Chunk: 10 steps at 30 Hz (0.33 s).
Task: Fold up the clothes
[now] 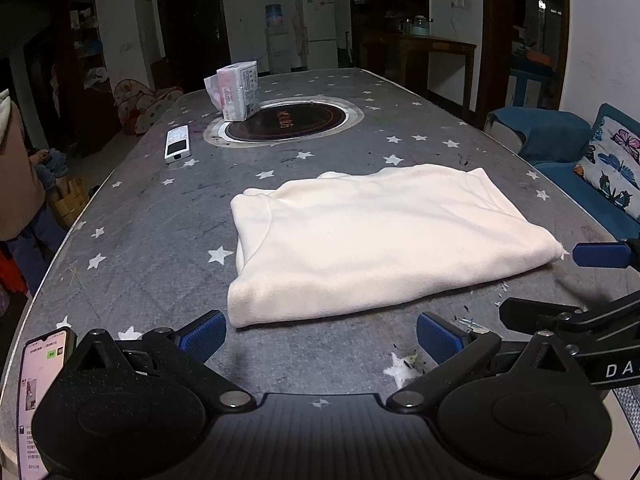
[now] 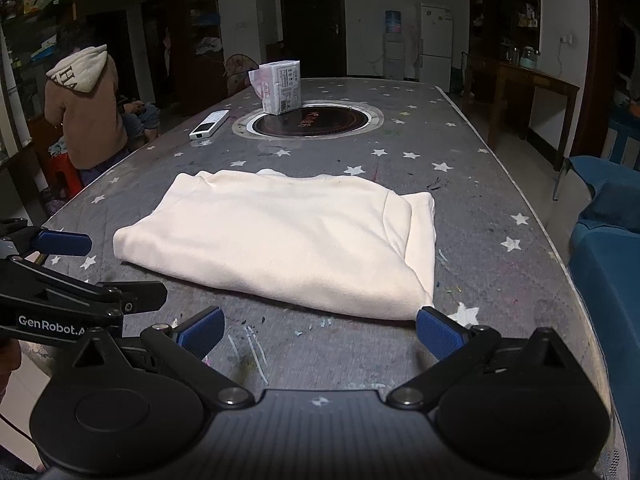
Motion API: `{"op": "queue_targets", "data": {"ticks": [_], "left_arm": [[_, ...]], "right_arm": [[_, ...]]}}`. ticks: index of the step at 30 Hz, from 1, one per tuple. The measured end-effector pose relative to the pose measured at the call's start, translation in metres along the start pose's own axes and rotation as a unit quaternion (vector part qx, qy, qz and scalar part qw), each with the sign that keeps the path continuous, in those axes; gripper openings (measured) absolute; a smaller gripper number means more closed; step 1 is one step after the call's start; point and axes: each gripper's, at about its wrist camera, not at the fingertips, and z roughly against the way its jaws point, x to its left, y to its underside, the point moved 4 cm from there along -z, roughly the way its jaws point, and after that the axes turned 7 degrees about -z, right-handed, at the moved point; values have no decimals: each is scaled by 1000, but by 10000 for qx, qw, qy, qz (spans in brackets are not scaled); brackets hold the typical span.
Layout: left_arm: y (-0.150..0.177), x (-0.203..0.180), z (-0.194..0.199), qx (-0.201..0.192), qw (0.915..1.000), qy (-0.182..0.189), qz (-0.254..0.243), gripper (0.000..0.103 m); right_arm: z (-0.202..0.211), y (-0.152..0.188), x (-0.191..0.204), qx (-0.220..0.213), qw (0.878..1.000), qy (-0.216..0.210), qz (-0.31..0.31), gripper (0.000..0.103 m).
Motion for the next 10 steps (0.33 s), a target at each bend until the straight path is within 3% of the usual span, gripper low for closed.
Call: {"op": "queue_targets", "data": {"ticks": [10], "left_arm": [[0,-4,4,-63,9999,-56,-76,103]], "right_arm": [[3,3,1,-23,10000,-41,13,103]]}}
